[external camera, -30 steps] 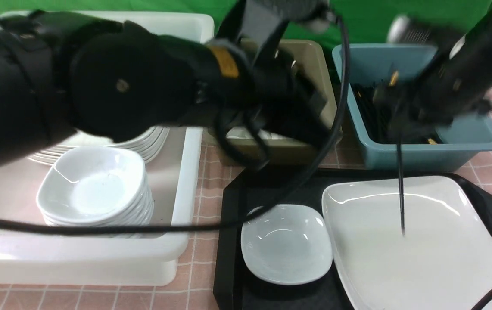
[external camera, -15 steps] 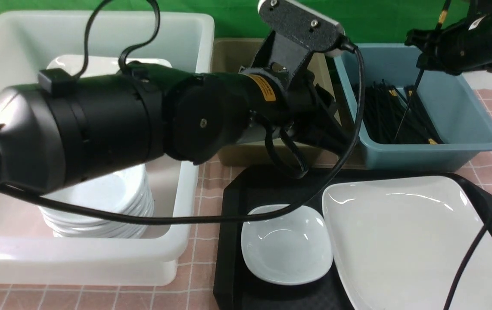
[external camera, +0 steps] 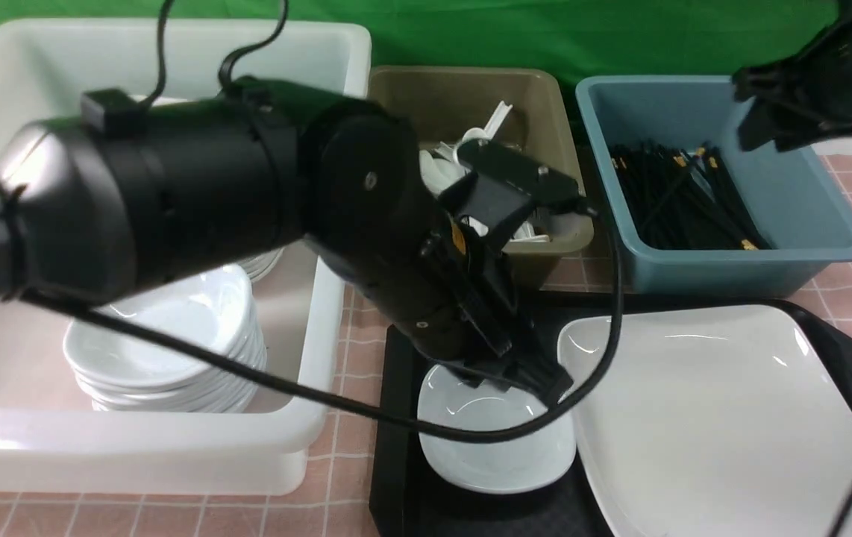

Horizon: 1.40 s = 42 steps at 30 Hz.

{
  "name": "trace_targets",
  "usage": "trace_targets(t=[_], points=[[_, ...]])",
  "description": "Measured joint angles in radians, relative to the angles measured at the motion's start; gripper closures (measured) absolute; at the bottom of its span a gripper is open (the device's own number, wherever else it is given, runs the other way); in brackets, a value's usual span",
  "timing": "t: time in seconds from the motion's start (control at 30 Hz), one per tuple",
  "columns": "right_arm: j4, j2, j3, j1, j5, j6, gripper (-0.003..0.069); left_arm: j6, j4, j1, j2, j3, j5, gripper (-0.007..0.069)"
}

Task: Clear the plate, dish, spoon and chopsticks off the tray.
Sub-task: Use the left arm to grab a small plate from the dinner plate

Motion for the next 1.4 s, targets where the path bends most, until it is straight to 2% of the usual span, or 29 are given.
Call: trace_targets(t=[0.03, 0.07, 0.13, 0.27, 0.4, 0.6, 0.73, 1.0, 1.07, 1.2, 1.3, 1.37, 1.4], points=[[0.001, -0.009, 0.001, 0.000, 0.011, 0.000, 0.0470, 0.000, 0.000, 0.000, 0.000, -0.007, 0.000, 0.0627], [0.017, -0.073, 0.016, 0.000, 0.080, -0.034, 0.0575, -0.001, 0.000, 0.006, 0.032, -0.064, 0.089, 0.0627], [0.049, -0.159, 0.054, 0.000, 0.129, -0.089, 0.0624, 0.001, 0.002, 0.016, 0.073, -0.138, 0.163, 0.0627], [0.158, -0.343, 0.220, 0.000, 0.172, -0.222, 0.0629, 0.028, 0.007, 0.060, 0.160, -0.259, 0.207, 0.0627], [0.274, -0.533, 0.462, 0.000, 0.173, -0.367, 0.0629, 0.120, 0.023, 0.092, 0.241, -0.307, 0.154, 0.0624], [0.347, -0.681, 0.675, 0.000, 0.169, -0.469, 0.0629, 0.204, 0.075, 0.097, 0.304, -0.309, 0.093, 0.0569], [0.357, -0.748, 0.770, 0.000, 0.164, -0.496, 0.0629, 0.253, 0.100, 0.098, 0.354, -0.309, 0.075, 0.0426], [0.403, -0.765, 0.791, 0.000, 0.148, -0.521, 0.0629, 0.264, 0.145, 0.100, 0.428, -0.309, 0.046, 0.0141], [0.414, -0.765, 0.791, 0.000, 0.144, -0.531, 0.0629, 0.265, 0.148, 0.100, 0.442, -0.309, 0.042, 0.0105], [0.425, -0.765, 0.791, 0.000, 0.134, -0.553, 0.0629, 0.265, 0.149, 0.100, 0.470, -0.309, 0.038, 0.0090], [0.428, -0.765, 0.791, 0.000, 0.130, -0.568, 0.0629, 0.262, 0.149, 0.100, 0.490, -0.310, 0.042, 0.0126], [0.430, -0.765, 0.791, 0.000, 0.130, -0.574, 0.0629, 0.259, 0.146, 0.100, 0.492, -0.314, 0.047, 0.0180], [0.430, -0.765, 0.791, 0.000, 0.129, -0.576, 0.0629, 0.258, 0.142, 0.100, 0.492, -0.314, 0.051, 0.0242]])
